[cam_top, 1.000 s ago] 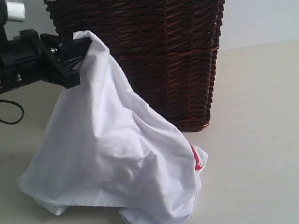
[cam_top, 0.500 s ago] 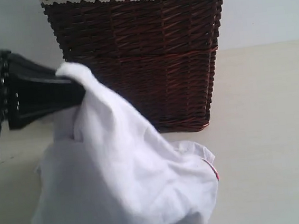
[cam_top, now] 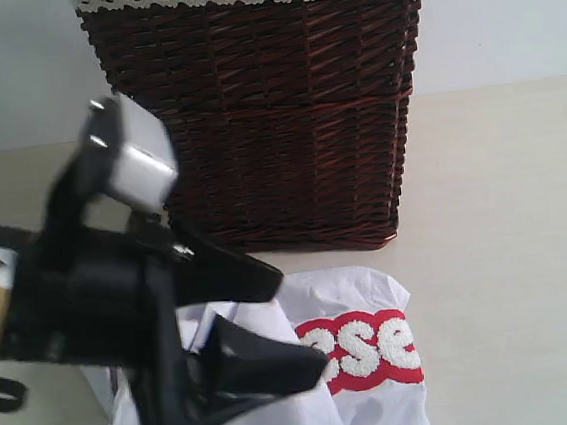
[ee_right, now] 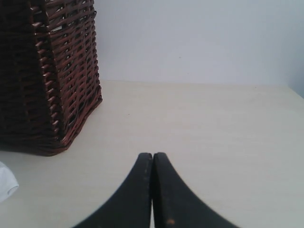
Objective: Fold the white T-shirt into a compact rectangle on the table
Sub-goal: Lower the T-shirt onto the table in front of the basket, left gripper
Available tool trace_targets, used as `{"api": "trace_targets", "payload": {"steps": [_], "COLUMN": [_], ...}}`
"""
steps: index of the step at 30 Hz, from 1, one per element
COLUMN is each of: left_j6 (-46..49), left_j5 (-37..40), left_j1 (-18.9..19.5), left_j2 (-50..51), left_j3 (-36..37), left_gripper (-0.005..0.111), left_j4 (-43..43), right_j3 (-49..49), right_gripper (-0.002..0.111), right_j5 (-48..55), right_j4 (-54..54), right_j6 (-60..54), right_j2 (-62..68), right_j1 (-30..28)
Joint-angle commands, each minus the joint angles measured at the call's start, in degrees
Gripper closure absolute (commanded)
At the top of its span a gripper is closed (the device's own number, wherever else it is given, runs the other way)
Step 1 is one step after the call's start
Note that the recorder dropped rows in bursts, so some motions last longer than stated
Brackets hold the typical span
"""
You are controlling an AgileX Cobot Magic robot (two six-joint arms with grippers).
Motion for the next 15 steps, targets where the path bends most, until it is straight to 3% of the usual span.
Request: {"api": "trace_targets", "payload": {"steps": [1, 6, 9, 12, 15], "left_j6": [-1.6, 3.2, 3.2, 12.2, 39.1], "left_j5": [23.3, 34.2, 53.0, 62.3, 67.3], "left_j1": [-14.8, -20.6, -24.4, -25.1, -24.6], "left_j2": [7.8, 16.2, 18.7, 19.0, 19.0], "left_j3": [-1.5, -2.8, -3.5, -6.8, -12.9], "left_gripper": [0.04, 0.04, 0.04, 0.041, 0.041], "left_j4": [-0.6, -0.6, -2.2, -18.4, -49.2], "right_j3": [0.3, 0.3, 0.3, 0.3, 0.3], "right_gripper": [0.108, 0.108, 0.108, 0.108, 0.108], "right_j5": [-0.3, -0.3, -0.3, -0.3, -0.3], "right_j4": [-0.1, -0.1, -0.1, -0.1, -0.1], "right_j6": [-0.1, -0.1, -0.1, -0.1, -0.1], "right_j2": [-0.3, -0.3, -0.3, -0.3, -0.3], "right_j1": [-0.4, -0.4, -0.4, -0.4, -0.4]}}
